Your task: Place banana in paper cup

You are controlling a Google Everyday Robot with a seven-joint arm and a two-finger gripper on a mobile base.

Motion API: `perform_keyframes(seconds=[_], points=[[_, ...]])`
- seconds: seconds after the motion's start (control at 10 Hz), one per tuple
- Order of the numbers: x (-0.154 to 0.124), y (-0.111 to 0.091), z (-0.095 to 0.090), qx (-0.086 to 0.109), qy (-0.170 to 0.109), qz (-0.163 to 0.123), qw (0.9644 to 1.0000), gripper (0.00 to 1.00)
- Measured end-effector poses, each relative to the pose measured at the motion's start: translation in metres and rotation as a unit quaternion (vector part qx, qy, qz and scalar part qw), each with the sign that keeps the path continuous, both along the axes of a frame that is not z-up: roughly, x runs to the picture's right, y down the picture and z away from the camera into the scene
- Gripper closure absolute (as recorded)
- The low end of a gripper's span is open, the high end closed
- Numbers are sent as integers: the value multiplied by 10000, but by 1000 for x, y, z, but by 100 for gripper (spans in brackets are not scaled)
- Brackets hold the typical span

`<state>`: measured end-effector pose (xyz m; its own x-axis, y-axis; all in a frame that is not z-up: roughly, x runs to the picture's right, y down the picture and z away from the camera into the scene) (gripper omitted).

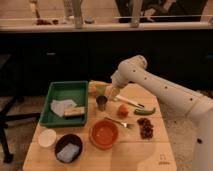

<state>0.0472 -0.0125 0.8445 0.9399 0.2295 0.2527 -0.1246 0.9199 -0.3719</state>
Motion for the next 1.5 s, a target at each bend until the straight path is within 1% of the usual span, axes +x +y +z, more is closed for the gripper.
perform_keyframes(seconds=[0.1,0.4,0.9,1.5], points=[[0,-2,5,-7,23,17,10000,20],[-17,-11,22,-50,-12,-25,10000,20],[-35,-24,45,-132,-70,-64,9999,20],[-38,-30,69,-302,-88,-17,9995,20]])
